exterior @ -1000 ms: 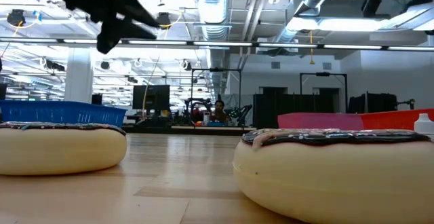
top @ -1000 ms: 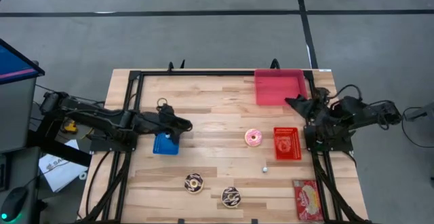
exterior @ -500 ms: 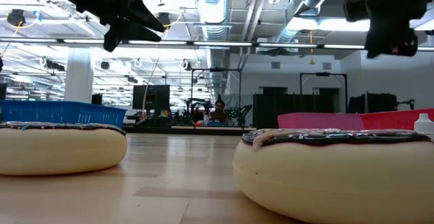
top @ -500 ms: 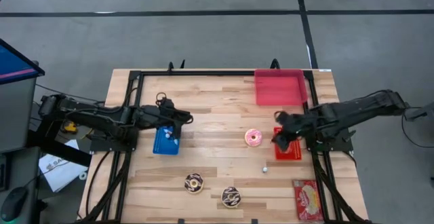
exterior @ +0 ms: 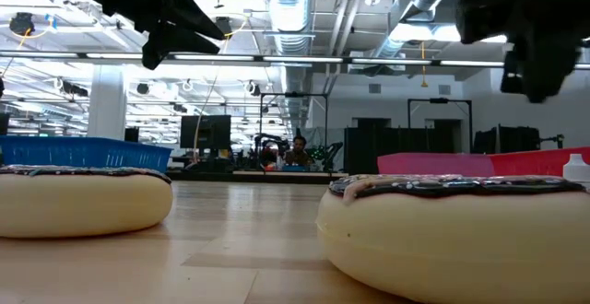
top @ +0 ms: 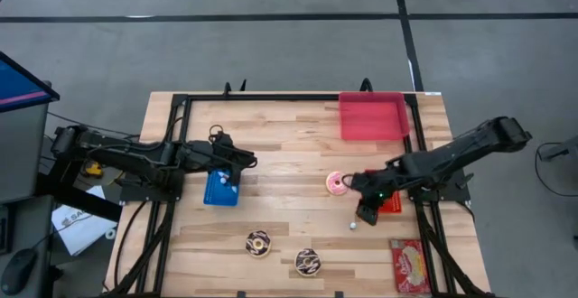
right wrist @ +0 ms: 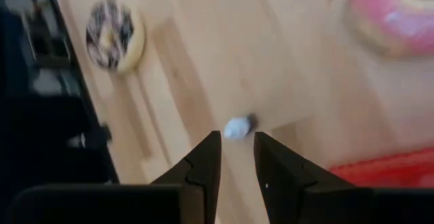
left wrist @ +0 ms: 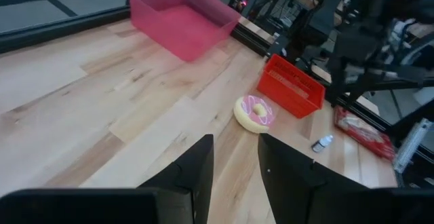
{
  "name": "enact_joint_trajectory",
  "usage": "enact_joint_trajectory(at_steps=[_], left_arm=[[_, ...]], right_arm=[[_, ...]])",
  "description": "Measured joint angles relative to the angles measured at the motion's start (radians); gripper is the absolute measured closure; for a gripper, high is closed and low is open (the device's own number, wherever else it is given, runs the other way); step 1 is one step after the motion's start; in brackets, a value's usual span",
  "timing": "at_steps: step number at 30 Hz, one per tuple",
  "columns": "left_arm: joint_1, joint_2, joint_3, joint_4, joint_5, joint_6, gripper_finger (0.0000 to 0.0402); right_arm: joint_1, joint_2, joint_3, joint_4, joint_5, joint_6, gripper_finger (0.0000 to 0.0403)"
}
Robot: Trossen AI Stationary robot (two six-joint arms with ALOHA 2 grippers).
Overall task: Pick & Place Food Item
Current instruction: Put the black food coloring bottle into the blue bin
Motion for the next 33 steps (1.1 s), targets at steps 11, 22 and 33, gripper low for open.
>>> enact_joint_trajectory(at_steps=[11,22,33], left_arm=[[0.0,0.0,0.0,0.031,0.021,-0.005,0.0289],[0.0,0.0,0.0,0.037,0.03,-0.024,0.0289],[0.0,0.0,0.0,0.034,0.056,-0.031,0.0289]], right_arm=[[-0.015,0.256,0.171,-0.117,-0.034,-0.142,0.0205],[-0.072,0.499,0.256,-0.211,-0.113,-0.094,0.0163],[-0.069,0.54,0.286,-0.193,-0.128,-0.05,0.0178]])
